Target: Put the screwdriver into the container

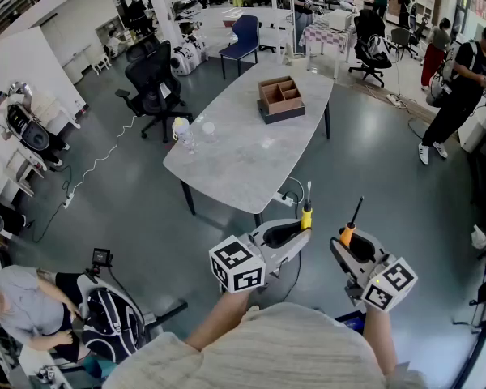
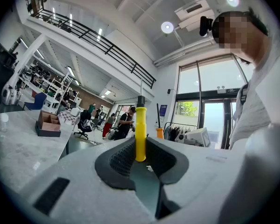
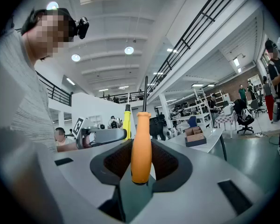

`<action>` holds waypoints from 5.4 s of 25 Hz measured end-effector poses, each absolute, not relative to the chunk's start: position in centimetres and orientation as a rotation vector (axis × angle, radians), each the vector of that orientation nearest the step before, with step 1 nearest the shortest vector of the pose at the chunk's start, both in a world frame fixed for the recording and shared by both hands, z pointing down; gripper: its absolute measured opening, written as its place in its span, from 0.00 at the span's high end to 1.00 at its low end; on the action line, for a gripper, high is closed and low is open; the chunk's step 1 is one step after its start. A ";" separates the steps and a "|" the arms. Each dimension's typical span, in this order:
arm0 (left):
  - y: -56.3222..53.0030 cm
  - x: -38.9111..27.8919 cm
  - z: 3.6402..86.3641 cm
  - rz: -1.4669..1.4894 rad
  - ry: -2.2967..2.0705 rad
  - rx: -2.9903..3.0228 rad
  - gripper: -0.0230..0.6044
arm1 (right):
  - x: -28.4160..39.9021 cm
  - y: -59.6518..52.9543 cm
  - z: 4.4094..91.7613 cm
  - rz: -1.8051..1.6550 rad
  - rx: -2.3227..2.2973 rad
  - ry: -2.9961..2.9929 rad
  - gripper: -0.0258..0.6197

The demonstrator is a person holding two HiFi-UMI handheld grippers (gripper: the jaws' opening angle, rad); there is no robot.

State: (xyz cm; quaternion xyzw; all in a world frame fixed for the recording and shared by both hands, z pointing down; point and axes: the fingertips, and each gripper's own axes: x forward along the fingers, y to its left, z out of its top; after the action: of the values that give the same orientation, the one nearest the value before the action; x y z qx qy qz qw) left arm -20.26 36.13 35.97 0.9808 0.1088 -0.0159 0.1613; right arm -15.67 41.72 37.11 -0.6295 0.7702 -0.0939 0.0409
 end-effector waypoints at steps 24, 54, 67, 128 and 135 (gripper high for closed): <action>37.3 -20.1 36.3 -0.012 0.336 2.802 0.85 | -14.3 43.1 36.6 -0.274 -1.924 2.304 0.77; 28.4 -34.9 38.5 0.015 0.242 2.807 0.85 | -30.3 33.2 38.2 -0.273 -1.833 2.381 0.77; 28.6 -36.2 38.5 0.017 0.323 2.806 0.85 | -31.7 33.3 38.2 -0.266 -1.897 2.332 0.77; 16.8 4.2 40.1 0.026 0.206 2.750 0.85 | 8.3 22.8 40.3 -0.429 -1.886 2.378 0.77; 10.1 9.0 39.5 0.018 0.189 2.756 0.85 | 13.0 16.7 40.1 -0.447 -1.877 2.359 0.77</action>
State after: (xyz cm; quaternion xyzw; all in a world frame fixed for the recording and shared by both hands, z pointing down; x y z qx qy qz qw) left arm 9.01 10.14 39.53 0.9798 0.0674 0.0065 0.1884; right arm 13.01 16.74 40.13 -0.6151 0.7733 -0.1465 0.0469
